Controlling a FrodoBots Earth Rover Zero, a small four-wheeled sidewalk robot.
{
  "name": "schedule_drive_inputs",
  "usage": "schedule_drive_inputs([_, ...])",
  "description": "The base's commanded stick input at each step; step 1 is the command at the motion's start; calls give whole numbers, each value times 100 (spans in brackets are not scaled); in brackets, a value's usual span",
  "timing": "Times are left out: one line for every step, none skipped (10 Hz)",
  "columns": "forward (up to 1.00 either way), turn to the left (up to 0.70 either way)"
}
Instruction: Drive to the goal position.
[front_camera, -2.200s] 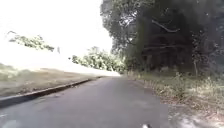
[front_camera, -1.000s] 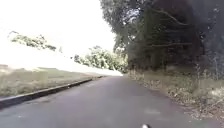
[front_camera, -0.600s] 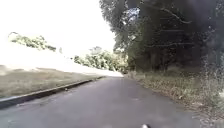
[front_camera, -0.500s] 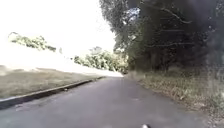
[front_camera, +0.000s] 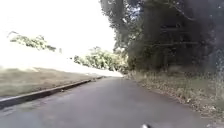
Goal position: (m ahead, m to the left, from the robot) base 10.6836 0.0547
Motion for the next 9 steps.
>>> schedule_drive_inputs([45,0])
schedule_drive_inputs([45,0])
schedule_drive_inputs([45,0])
schedule_drive_inputs([45,0])
schedule_drive_inputs([45,0])
schedule_drive_inputs([45,0])
schedule_drive_inputs([45,0])
schedule_drive_inputs([45,0])
schedule_drive_inputs([45,0])
